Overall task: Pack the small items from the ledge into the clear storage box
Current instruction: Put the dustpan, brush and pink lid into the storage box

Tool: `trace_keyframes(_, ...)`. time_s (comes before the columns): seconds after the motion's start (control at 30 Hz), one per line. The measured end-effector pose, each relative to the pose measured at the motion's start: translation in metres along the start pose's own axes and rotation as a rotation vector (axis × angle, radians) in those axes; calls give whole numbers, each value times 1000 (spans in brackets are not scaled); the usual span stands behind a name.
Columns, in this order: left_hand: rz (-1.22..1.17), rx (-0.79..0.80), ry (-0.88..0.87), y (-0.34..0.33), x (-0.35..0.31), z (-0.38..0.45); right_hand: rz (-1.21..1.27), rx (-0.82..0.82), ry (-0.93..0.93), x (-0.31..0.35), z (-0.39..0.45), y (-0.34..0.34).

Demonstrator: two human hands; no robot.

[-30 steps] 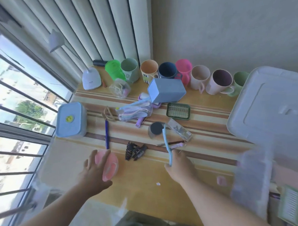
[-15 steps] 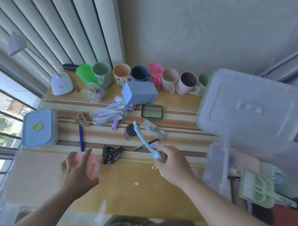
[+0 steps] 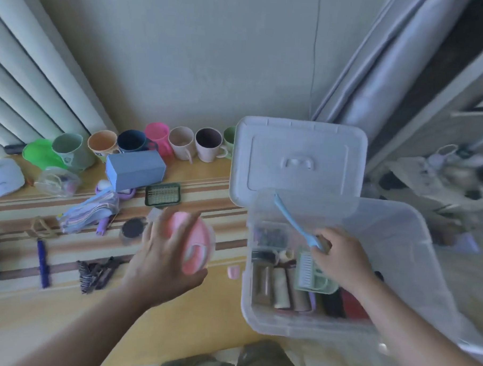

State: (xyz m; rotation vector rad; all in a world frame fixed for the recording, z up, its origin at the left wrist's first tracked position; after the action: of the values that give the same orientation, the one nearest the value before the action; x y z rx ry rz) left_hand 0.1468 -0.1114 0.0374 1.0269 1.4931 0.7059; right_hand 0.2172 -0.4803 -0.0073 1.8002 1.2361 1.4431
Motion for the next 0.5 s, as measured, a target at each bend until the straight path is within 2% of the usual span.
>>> trace_keyframes(0.13,13,23,-158,-18,-83,22,-131,331,-23,-71,-17,-16)
trace_keyframes(0.3,93,50,-222,-37,-146,37,-282,608,81,-81,-18,-47)
trace_keyframes(0.4,138,50,-235,-47,-168,38,-275,699,96,-76,-20,-67)
trace_keyframes(0.5,122,93,-243,-60,-182,40,-228,706,84,-72,-21,-65)
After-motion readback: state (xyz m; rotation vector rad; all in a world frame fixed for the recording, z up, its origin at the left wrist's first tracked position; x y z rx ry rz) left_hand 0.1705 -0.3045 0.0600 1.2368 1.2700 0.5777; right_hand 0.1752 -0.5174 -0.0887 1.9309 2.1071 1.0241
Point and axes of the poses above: each hand's wrist, its own z-axis towards the middle knuckle, its own y-axis out of the back of the hand, x = y × z, the point moved 5 cm from there along z, towards the middle knuckle, and after that the axes turned 9 degrees about x, right-handed, at the moved point
